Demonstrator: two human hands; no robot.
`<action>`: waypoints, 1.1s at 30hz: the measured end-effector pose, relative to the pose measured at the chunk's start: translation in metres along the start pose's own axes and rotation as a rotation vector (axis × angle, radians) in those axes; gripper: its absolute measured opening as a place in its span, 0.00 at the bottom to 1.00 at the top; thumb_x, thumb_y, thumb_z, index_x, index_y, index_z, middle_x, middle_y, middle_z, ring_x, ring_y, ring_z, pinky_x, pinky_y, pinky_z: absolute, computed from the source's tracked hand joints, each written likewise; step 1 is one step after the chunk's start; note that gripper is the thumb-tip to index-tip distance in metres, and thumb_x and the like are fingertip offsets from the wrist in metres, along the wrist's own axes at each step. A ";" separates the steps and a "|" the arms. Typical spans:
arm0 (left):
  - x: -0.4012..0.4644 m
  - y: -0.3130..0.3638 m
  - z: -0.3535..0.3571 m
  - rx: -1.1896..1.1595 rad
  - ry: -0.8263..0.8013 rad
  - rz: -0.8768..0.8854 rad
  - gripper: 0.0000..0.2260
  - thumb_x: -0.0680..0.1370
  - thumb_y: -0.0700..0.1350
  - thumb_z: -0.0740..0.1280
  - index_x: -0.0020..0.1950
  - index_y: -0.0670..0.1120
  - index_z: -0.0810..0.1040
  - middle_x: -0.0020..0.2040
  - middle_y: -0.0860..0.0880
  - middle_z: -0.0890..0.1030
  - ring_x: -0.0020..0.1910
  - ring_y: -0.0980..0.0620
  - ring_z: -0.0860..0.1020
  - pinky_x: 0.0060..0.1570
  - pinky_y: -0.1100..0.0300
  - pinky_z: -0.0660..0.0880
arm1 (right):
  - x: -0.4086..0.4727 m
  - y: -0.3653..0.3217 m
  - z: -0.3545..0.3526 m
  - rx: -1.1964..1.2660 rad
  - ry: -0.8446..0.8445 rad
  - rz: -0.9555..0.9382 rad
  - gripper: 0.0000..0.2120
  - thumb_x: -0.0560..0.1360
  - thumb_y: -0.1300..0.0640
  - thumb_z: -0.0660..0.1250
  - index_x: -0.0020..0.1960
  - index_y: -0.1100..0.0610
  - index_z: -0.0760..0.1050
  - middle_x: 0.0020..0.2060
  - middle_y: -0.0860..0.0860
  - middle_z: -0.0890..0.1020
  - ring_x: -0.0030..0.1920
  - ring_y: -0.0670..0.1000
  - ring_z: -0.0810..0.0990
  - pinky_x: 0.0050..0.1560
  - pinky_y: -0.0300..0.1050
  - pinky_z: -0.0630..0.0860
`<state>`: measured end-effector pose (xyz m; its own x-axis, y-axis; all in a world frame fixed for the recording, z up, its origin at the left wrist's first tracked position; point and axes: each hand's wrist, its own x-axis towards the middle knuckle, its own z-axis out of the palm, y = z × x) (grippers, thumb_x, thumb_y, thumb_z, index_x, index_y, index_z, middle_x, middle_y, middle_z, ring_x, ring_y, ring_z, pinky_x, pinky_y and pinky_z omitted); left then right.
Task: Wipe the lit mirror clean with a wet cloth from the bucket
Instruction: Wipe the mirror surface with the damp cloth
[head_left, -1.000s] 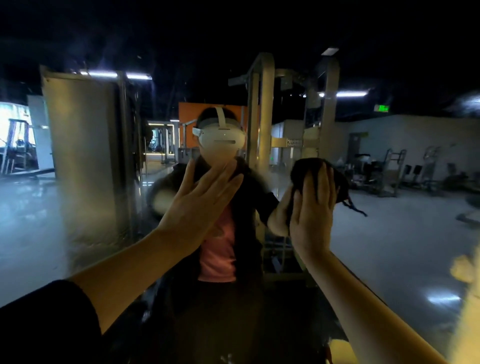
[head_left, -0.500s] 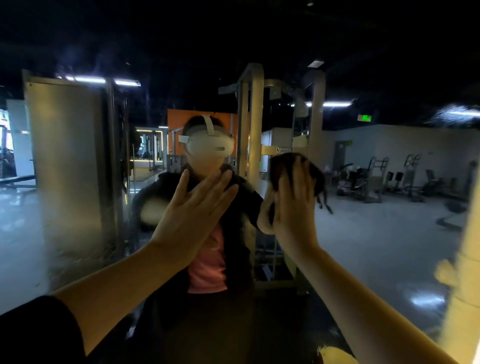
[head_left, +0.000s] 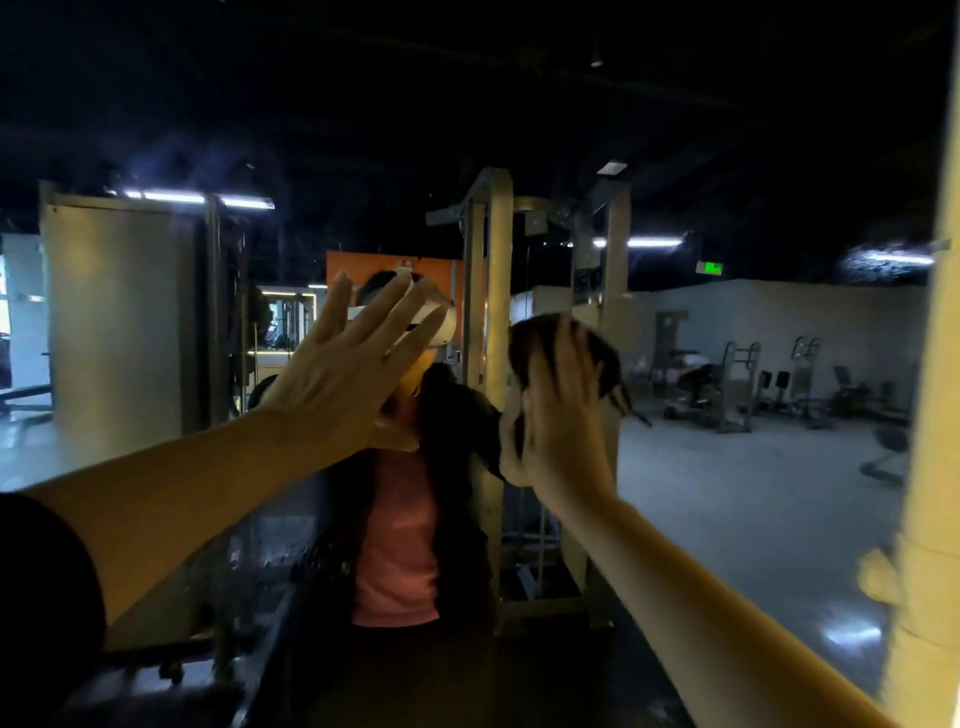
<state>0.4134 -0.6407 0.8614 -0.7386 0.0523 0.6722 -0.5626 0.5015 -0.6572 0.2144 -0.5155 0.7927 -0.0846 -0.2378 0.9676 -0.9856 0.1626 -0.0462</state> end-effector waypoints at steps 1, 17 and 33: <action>0.001 -0.001 0.003 0.007 -0.014 -0.004 0.53 0.65 0.77 0.44 0.79 0.44 0.36 0.80 0.40 0.41 0.79 0.41 0.42 0.74 0.35 0.42 | -0.014 0.001 0.002 -0.023 -0.051 -0.071 0.34 0.78 0.64 0.61 0.80 0.54 0.51 0.79 0.54 0.50 0.79 0.53 0.43 0.77 0.60 0.52; -0.003 0.009 0.000 -0.128 0.005 -0.050 0.51 0.65 0.72 0.49 0.79 0.40 0.49 0.79 0.39 0.53 0.78 0.40 0.53 0.73 0.34 0.53 | 0.008 0.002 0.003 -0.048 0.017 -0.038 0.26 0.80 0.59 0.50 0.78 0.61 0.58 0.78 0.59 0.56 0.79 0.59 0.50 0.76 0.64 0.55; -0.108 0.032 0.033 -0.352 -0.085 -0.372 0.63 0.57 0.68 0.77 0.81 0.44 0.48 0.81 0.42 0.46 0.79 0.42 0.47 0.72 0.30 0.46 | -0.030 -0.060 0.051 -0.085 -0.066 -0.304 0.36 0.74 0.66 0.68 0.78 0.58 0.57 0.78 0.58 0.57 0.79 0.59 0.51 0.76 0.63 0.51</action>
<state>0.4630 -0.6588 0.7563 -0.5478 -0.2476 0.7991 -0.6447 0.7336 -0.2147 0.2686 -0.5670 0.7535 0.1994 -0.3486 0.9158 -0.9518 0.1533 0.2656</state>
